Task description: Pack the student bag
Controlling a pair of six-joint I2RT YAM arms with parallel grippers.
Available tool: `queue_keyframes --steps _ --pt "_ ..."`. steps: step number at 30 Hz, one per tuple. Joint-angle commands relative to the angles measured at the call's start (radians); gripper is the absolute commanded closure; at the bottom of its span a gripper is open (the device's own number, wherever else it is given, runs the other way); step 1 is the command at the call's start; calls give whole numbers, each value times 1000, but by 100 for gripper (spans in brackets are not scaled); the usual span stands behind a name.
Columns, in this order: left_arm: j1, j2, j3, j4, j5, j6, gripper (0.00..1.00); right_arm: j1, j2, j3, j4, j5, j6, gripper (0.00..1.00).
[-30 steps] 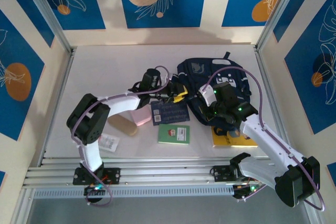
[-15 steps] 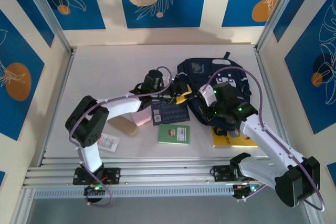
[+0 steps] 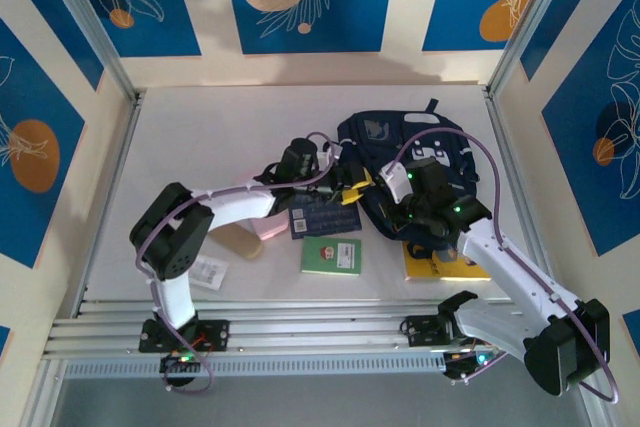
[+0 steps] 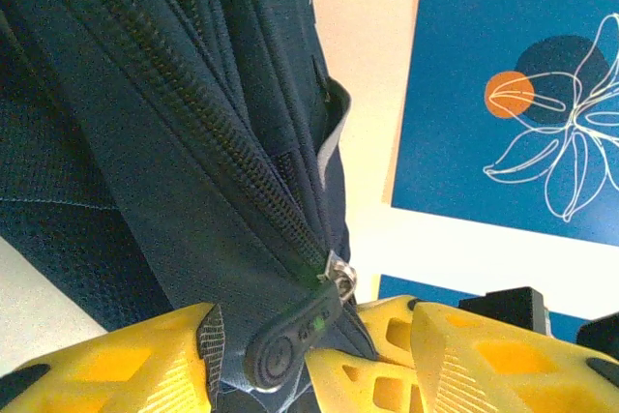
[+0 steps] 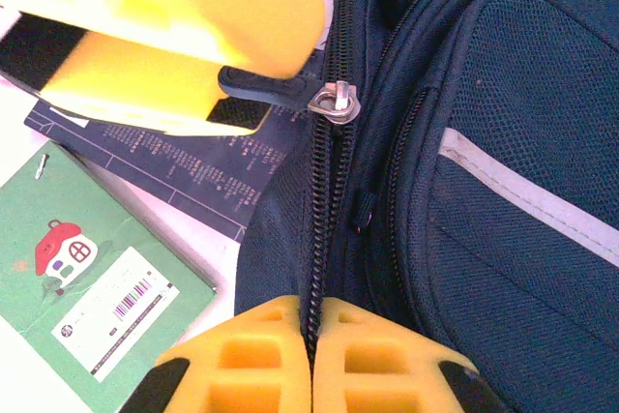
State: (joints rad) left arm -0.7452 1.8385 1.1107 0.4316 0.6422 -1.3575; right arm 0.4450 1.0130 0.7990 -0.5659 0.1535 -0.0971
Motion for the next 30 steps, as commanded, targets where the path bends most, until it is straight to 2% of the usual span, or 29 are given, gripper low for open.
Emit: queue_keyframes --steps 1,10,13,21,30 --pt "-15 26 16 45 -15 -19 47 -2 -37 -4 35 -15 21 100" --pt "-17 61 86 16 -15 0 56 4 -42 -10 37 -20 23 100" --pt "-17 65 99 15 -14 1 66 6 -41 -12 35 -18 19 100" --pt "-16 54 107 2 -4 13 100 9 -37 -13 31 7 9 100" --pt "28 18 102 -80 -16 85 100 11 -43 -10 24 37 8 100"
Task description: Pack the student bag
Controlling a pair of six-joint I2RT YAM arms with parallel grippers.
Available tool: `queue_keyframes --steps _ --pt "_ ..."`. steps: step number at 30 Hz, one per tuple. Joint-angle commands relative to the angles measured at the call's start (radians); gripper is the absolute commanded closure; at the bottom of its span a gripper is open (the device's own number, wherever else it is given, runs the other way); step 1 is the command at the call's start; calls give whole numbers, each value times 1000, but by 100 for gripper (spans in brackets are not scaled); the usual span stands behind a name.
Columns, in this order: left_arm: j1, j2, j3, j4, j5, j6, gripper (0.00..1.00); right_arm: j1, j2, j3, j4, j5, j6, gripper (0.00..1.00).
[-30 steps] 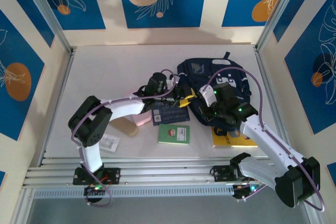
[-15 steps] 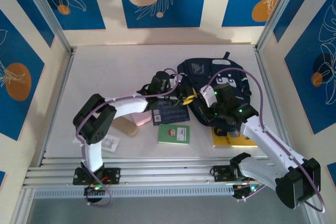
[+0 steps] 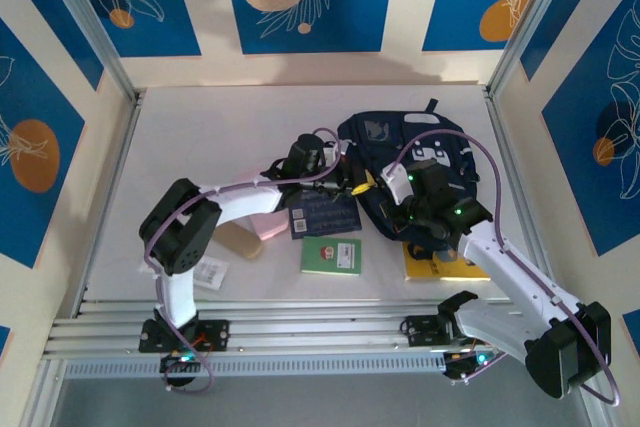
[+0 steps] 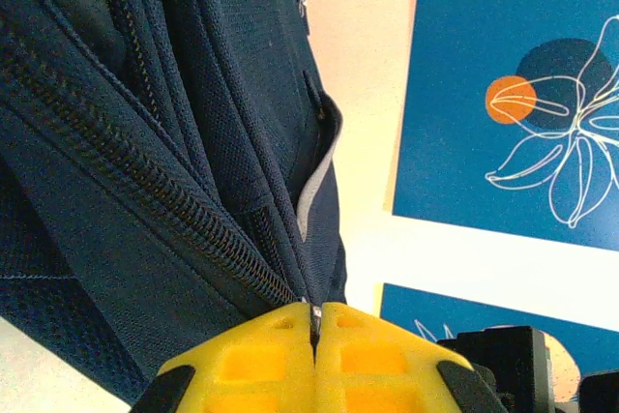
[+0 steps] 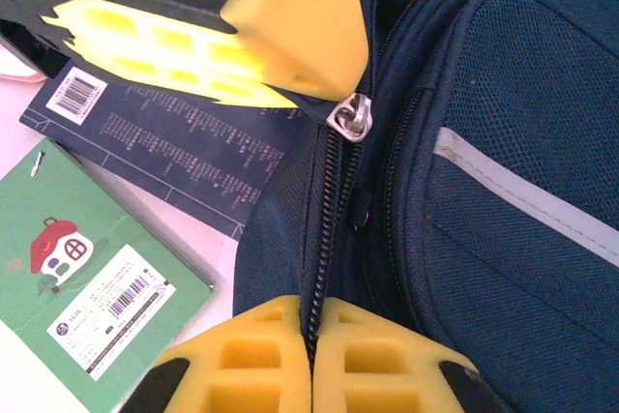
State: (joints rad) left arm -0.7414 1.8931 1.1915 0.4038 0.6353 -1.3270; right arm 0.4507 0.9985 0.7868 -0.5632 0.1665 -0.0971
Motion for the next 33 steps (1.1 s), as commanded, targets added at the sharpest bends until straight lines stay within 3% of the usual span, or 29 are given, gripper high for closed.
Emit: queue_keyframes --steps 1,18,32,33 --pt "32 -39 27 -75 -12 72 100 5 -30 2 20 27 9 100" --pt "154 89 165 -214 -27 235 100 14 -81 3 -14 5 59 100" --pt "215 167 272 -249 -16 251 100 46 -68 1 6 -51 72 100" --pt "215 167 286 -246 -8 244 100 48 -61 10 8 -63 73 93"
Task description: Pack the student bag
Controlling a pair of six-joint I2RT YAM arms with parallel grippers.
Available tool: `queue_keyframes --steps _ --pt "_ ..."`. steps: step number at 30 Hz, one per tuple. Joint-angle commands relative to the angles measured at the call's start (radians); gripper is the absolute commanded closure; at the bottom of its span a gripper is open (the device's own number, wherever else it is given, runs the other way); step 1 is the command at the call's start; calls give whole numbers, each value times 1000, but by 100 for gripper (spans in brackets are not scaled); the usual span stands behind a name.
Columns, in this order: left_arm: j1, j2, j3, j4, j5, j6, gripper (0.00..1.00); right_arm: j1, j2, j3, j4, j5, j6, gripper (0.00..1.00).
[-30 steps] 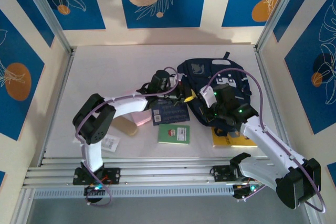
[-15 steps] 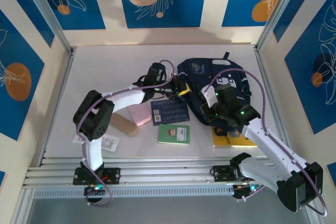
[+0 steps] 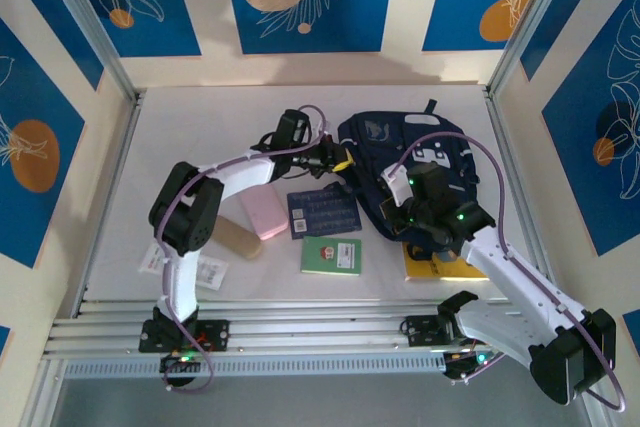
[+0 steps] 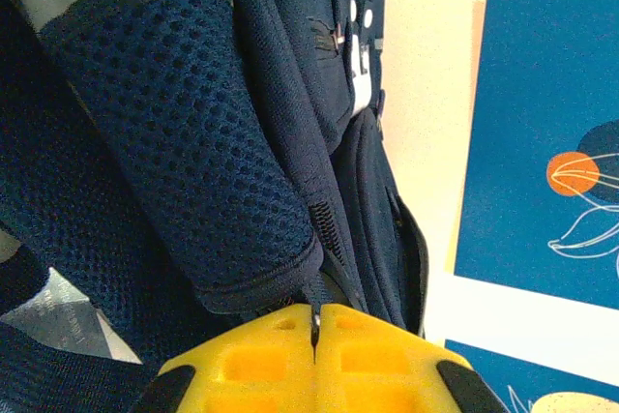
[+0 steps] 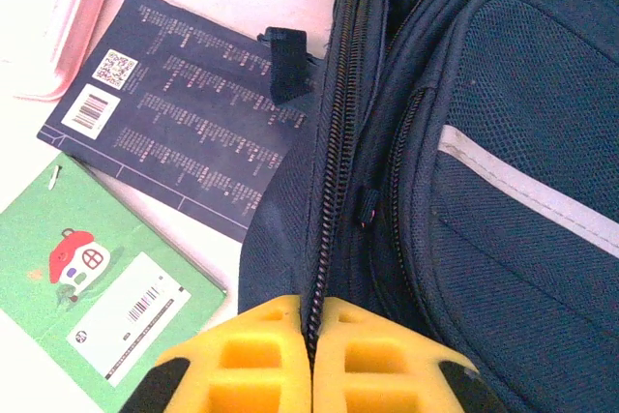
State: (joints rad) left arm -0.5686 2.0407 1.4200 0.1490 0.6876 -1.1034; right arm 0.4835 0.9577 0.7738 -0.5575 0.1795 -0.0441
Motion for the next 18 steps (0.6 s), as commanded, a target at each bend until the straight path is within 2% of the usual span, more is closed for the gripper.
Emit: queue_keyframes --steps 1,3,5,8,12,15,18 --pt "42 19 73 11 -51 13 100 17 -17 30 7 -78 30 78" --pt "42 17 115 12 -32 -10 100 17 -29 44 17 -101 54 60" --pt "41 12 157 17 -13 -31 100 15 -69 57 29 -134 83 48" --pt "39 2 220 6 2 -53 100 2 -148 75 42 -193 105 40" --pt "36 2 317 20 19 -97 100 -33 -252 102 45 -148 174 38" --pt "38 14 401 33 20 -114 100 -42 -291 126 9 25 244 39" --pt "49 38 516 18 8 -110 100 -52 -282 162 -71 122 258 43"
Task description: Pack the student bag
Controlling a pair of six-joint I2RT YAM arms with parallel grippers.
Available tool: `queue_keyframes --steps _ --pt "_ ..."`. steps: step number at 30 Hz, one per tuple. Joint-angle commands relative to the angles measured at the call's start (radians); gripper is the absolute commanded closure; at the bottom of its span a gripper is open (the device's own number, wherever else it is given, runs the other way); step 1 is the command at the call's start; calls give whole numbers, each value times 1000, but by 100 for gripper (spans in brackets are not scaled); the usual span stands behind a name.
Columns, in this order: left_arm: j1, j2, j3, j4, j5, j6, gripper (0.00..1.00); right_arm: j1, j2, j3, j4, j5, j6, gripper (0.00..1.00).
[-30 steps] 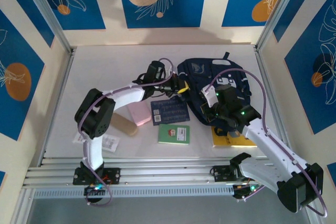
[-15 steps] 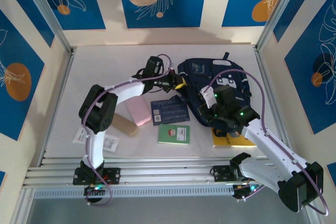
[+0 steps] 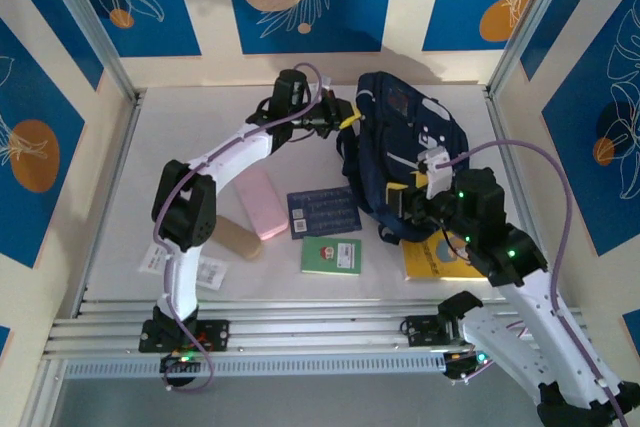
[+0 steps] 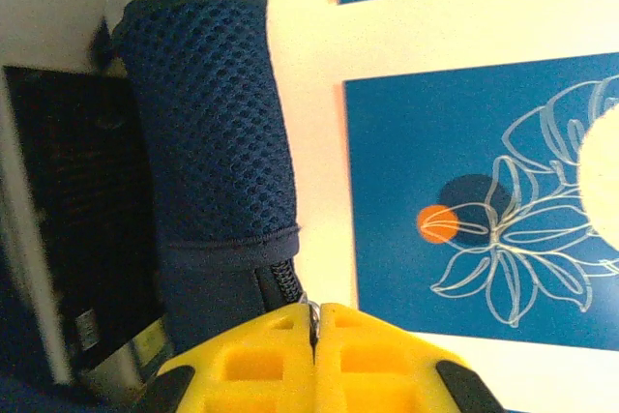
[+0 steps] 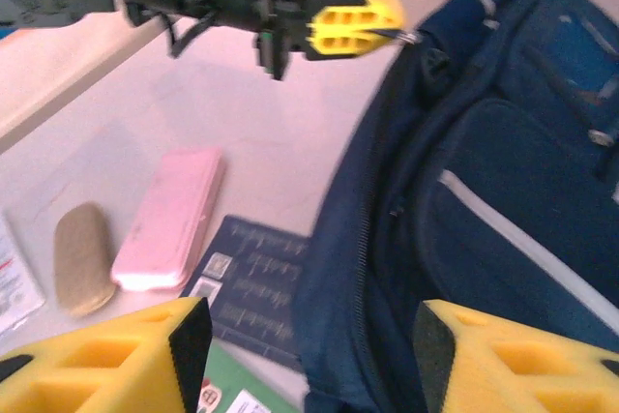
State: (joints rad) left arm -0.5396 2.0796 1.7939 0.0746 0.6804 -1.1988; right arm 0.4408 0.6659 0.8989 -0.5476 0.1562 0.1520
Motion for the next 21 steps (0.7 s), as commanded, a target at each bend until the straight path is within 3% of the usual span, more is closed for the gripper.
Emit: queue_keyframes --steps 1,5,9,16,21 --pt "28 7 177 90 11 -15 100 -10 12 44 -96 168 63 44" --pt "97 26 274 142 -8 -79 100 -11 -6 32 -98 165 55 43" --pt "193 -37 220 224 -21 -130 100 -11 -6 21 -96 156 51 43" --pt "372 -236 -120 252 -96 -36 100 -11 16 -21 -55 138 61 42" --pt "487 -342 -408 224 -221 -2 100 -13 100 -11 -68 121 152 41"
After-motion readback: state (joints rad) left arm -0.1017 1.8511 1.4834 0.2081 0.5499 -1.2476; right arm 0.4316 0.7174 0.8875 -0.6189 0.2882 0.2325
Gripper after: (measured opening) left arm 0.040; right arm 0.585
